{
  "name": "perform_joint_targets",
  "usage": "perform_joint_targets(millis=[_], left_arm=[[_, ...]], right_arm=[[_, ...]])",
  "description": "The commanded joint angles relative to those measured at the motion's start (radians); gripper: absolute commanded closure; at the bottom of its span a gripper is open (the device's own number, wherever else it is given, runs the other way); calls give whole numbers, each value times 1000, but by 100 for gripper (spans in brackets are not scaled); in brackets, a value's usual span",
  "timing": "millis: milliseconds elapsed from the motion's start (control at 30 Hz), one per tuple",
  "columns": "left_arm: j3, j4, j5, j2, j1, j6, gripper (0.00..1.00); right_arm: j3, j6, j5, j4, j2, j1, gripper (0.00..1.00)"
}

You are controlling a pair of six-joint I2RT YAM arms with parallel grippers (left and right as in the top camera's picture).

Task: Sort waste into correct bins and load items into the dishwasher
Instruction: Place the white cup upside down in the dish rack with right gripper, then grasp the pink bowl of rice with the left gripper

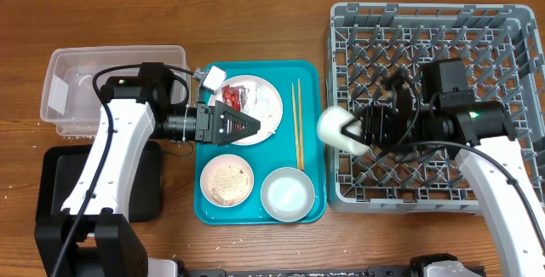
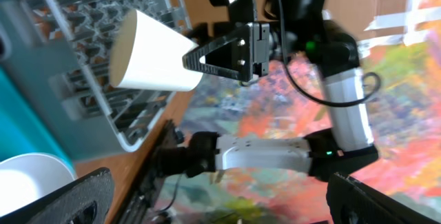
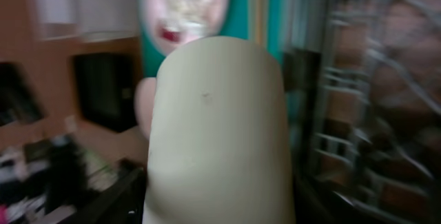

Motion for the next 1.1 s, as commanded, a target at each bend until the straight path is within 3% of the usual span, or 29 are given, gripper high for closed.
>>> perform_joint_targets(millis=[0, 300, 400, 467, 500, 667, 767, 867, 933, 1067], left_arm=[[14, 0, -92, -12, 6, -7, 0], [14, 0, -141, -12, 5, -8, 0], [14, 0, -142, -12, 5, -8, 0], [14, -5, -146, -12, 4, -8, 0], [14, -12, -158, -12, 4, -8, 0], [14, -50, -201, -12, 5, -7, 2], [16, -51, -209, -24, 4, -14, 15], [18, -2, -351, -52, -3, -161, 18], [19, 108, -681, -114, -26, -475, 20], [19, 169, -1063, -221, -148, -809, 25]], right_arm=[[39, 110, 386, -74, -23, 4, 49], [39, 127, 428, -91, 6, 81, 47], [39, 131, 438, -87, 46, 151, 37], [39, 190, 501, -74, 79, 166, 27], [39, 205, 515, -55, 86, 164, 17], [144, 198, 514, -13, 56, 154, 13], [242, 190, 515, 2, 11, 154, 11], [301, 190, 514, 26, -26, 154, 5], [317, 192, 504, 64, -64, 154, 0], [317, 198, 466, 69, -81, 154, 0]])
